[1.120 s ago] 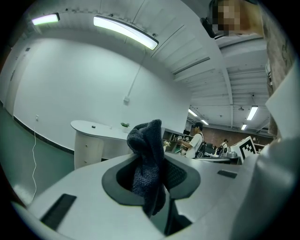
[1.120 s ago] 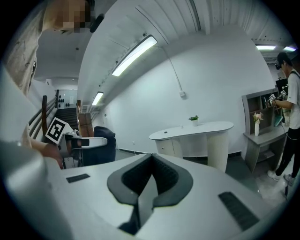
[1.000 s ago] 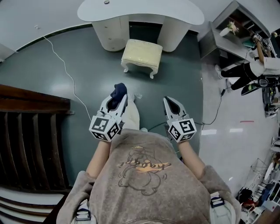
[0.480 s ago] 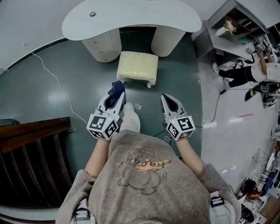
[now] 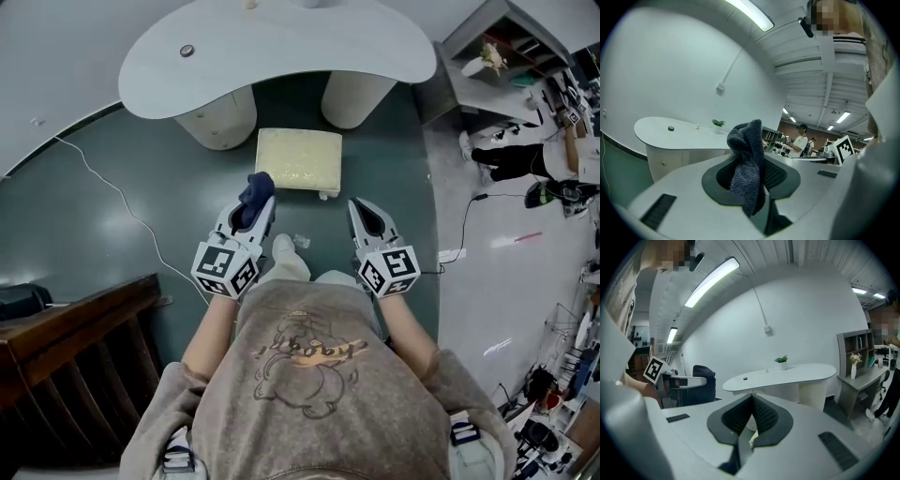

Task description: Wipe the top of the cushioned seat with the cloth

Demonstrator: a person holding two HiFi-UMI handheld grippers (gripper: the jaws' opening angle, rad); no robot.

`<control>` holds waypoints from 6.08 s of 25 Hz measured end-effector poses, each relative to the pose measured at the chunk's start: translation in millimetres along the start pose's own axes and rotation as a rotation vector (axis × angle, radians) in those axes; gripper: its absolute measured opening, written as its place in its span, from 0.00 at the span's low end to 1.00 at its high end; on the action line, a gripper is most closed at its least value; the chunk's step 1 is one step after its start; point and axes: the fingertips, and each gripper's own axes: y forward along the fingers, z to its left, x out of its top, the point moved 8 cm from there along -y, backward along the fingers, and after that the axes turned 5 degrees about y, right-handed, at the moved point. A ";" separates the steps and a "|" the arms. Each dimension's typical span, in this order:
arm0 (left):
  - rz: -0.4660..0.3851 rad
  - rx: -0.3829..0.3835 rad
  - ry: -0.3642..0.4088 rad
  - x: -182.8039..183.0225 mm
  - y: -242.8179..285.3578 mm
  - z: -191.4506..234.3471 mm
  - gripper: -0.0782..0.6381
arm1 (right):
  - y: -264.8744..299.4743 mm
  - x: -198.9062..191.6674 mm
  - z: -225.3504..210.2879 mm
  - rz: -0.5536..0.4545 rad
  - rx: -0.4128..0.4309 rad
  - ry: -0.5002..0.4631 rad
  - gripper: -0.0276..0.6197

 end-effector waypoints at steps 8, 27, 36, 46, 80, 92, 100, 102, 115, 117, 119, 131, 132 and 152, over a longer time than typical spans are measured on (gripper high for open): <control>0.011 -0.016 -0.005 10.5 24.8 21.5 0.25 | 21.1 8.2 -6.3 0.003 -0.020 0.016 0.05; 0.055 0.040 -0.010 -14.8 107.9 50.2 0.25 | 84.9 -0.7 -85.9 0.047 0.008 0.033 0.05; 0.077 0.054 -0.024 -58.4 152.6 81.0 0.25 | 130.2 -37.8 -127.7 0.079 0.019 0.034 0.05; 0.108 0.076 -0.051 -131.4 192.3 115.2 0.25 | 184.2 -95.0 -160.9 0.136 0.065 0.033 0.05; 0.367 0.349 0.018 -280.0 273.0 286.3 0.25 | 224.1 -154.0 -232.4 0.221 0.079 0.057 0.05; 0.413 0.402 -0.154 -310.8 295.8 330.6 0.25 | 221.8 -162.2 -243.7 0.238 0.079 0.066 0.05; 0.450 0.409 -0.222 -327.0 302.5 335.6 0.25 | 218.7 -166.1 -248.5 0.257 0.073 0.076 0.05; 0.457 0.405 -0.231 -329.8 305.1 333.2 0.25 | 219.5 -165.4 -249.3 0.259 0.077 0.075 0.05; 0.493 0.388 -0.242 -332.7 332.7 315.4 0.25 | 215.6 -165.5 -257.8 0.259 0.057 0.095 0.05; 0.495 0.385 -0.239 -332.0 337.2 310.7 0.25 | 213.7 -165.6 -259.2 0.258 0.053 0.099 0.05; 0.508 0.369 -0.213 -331.1 342.5 305.0 0.25 | 213.2 -165.7 -260.3 0.254 0.049 0.103 0.05; 0.546 0.164 -0.153 -337.0 402.5 229.3 0.25 | 206.7 -170.6 -265.2 0.244 0.023 0.125 0.05; 0.547 0.148 -0.147 -337.9 408.1 221.3 0.25 | 204.8 -170.8 -266.4 0.243 0.018 0.128 0.05; 0.561 -0.070 -0.115 -353.4 488.2 97.5 0.25 | 161.1 -178.7 -306.1 0.222 -0.056 0.168 0.05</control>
